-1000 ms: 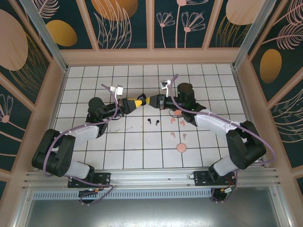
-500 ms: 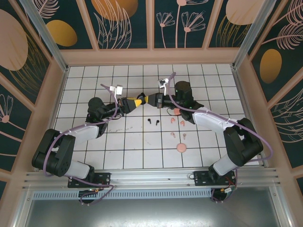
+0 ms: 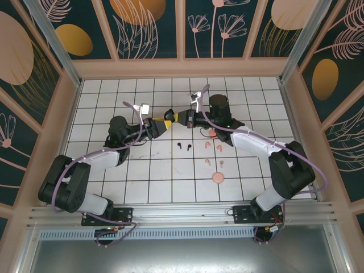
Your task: Insert the wireless bluetooth earbuds into the charging case
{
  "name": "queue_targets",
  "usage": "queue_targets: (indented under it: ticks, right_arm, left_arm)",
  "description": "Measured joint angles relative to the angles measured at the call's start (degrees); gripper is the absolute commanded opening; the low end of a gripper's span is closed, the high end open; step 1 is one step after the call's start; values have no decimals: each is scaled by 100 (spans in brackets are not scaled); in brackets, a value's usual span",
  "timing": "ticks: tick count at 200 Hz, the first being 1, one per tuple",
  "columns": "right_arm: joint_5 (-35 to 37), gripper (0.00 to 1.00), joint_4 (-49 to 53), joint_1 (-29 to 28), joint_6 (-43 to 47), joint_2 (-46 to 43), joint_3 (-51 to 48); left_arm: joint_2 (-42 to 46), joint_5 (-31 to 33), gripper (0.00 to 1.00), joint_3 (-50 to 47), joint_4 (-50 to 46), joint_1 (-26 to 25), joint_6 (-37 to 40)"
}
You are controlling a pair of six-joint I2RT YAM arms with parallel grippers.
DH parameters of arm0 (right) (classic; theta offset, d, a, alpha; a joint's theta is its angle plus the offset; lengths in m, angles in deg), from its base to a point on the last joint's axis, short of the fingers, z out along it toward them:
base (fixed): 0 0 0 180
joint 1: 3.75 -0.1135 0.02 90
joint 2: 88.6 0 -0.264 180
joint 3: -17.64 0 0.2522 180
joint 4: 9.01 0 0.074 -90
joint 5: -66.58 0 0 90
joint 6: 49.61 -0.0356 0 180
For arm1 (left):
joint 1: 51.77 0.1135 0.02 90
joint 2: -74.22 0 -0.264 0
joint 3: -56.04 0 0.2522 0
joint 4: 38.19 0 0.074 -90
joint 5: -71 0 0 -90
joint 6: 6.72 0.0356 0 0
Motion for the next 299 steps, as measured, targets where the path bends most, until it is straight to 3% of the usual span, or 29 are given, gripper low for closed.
queue_targets:
  ticks: [35,78,115,149,199,299]
  right_arm:
    - [192,0,1113,280,879,72,614]
    - [562,0,2653,501,2406,660,1759]
    - [549,0,3650,494,3528,1274,2433]
    - [435,0,4098,494,4022,1434,2433]
    - [138,0,4225,501,4256,1434,2433]
    - [-234,0,4238,533,4312,1434,2433]
  left_arm:
    - [380,577,87,863,-2020,0,1110]
    - [337,957,90,2444,-4312,0,2684]
    - [-498,719,80,3842,-5917,24,3751]
    - [-1143,278,66,4452,-7079,116,4476]
    - [-1591,-415,60,4677,-7936,267,5018]
    - [-1915,-1377,55,4684,-8279,275,5348]
